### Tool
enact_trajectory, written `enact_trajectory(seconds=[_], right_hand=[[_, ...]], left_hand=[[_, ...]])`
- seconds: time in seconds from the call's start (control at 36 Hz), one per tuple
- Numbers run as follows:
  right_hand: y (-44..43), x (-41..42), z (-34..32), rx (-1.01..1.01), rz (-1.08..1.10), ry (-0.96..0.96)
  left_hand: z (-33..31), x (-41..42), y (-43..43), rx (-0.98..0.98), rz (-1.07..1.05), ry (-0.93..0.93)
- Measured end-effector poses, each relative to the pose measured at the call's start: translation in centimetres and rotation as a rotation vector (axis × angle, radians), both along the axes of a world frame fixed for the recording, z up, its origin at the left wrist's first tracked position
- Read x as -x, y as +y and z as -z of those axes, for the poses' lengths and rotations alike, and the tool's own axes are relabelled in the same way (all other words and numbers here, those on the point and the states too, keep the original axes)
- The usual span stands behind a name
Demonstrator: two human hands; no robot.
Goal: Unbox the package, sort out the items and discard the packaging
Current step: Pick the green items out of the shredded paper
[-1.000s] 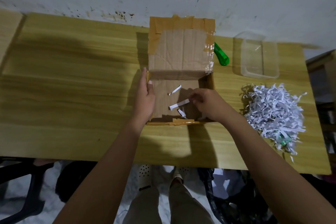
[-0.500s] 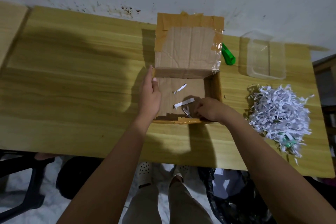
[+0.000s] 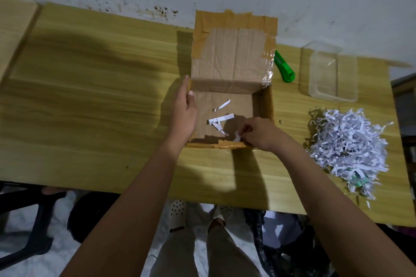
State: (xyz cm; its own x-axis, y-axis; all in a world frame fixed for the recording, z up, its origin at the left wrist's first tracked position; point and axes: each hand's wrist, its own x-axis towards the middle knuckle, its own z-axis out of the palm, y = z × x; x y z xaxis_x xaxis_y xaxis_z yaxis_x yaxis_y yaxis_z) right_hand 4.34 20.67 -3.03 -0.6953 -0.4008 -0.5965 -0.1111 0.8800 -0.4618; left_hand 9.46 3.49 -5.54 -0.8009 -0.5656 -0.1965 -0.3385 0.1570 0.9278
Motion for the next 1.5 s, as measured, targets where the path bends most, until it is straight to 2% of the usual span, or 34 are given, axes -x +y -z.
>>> enact_trajectory(seconds=[0.06, 0.11, 0.22, 0.28, 0.33, 0.39, 0.53, 0.61, 0.67, 0.72, 0.78, 0.92, 1.22, 1.31, 1.5], right_hand=[[-0.5, 0.0, 0.2, -0.049, -0.055, -0.025], [-1.1, -0.1, 0.6, 0.007, -0.03, -0.068], [-1.8, -0.3, 1.8, 0.34, 0.166, -0.299], [-2.1, 0.0, 2.0, 0.512, 0.286, -0.336], [-2.1, 0.6, 1.9, 0.562, 0.304, -0.248], [-1.6, 1.0, 1.6, 0.537, 0.233, -0.165], [-1.4, 0.8, 1.6, 0.36, -0.004, -0.196], [-2.3, 0.6, 1.7, 0.484, 0.062, -0.12], [-2.7, 0.5, 1.7, 0.572, 0.129, 0.024], [-2.8, 0.5, 1.9, 0.578, 0.184, 0.185], [-2.9, 0.6, 2.6, 0.534, 0.198, 0.214], [-4.0, 0.8, 4.1, 0.405, -0.026, 0.243], [-5.7, 1.0, 4.8, 0.571, -0.397, 0.371], [-5.9, 1.0, 4.4, 0.63, -0.458, 0.338], [-5.3, 1.4, 3.9, 0.594, -0.538, 0.253]], left_hand=[[0.1, 0.0, 0.0, 0.004, -0.001, 0.002], [0.1, 0.0, -0.1, 0.006, 0.002, 0.007], [0.0, -0.1, -0.2, -0.025, 0.029, 0.003], [-0.1, 0.0, -0.3, -0.034, 0.04, 0.001], [-0.1, 0.0, -0.5, -0.035, 0.048, 0.001], [-0.1, 0.2, -0.7, -0.045, 0.066, 0.001], [-0.1, 0.6, -1.1, -0.069, 0.1, -0.009], [-0.2, 0.6, -1.3, -0.074, 0.115, -0.006], [-0.2, 0.6, -1.5, -0.087, 0.131, -0.009], [-0.3, 0.6, -1.6, -0.103, 0.13, -0.005], [-0.3, 0.6, -1.6, -0.105, 0.119, 0.008], [-0.1, 0.6, -1.6, -0.131, 0.115, 0.02], [-0.1, 0.5, -2.0, -0.165, 0.083, 0.037], [0.1, 0.3, -2.1, -0.134, 0.072, 0.035], [0.3, -0.1, -2.5, -0.077, 0.045, 0.054]])
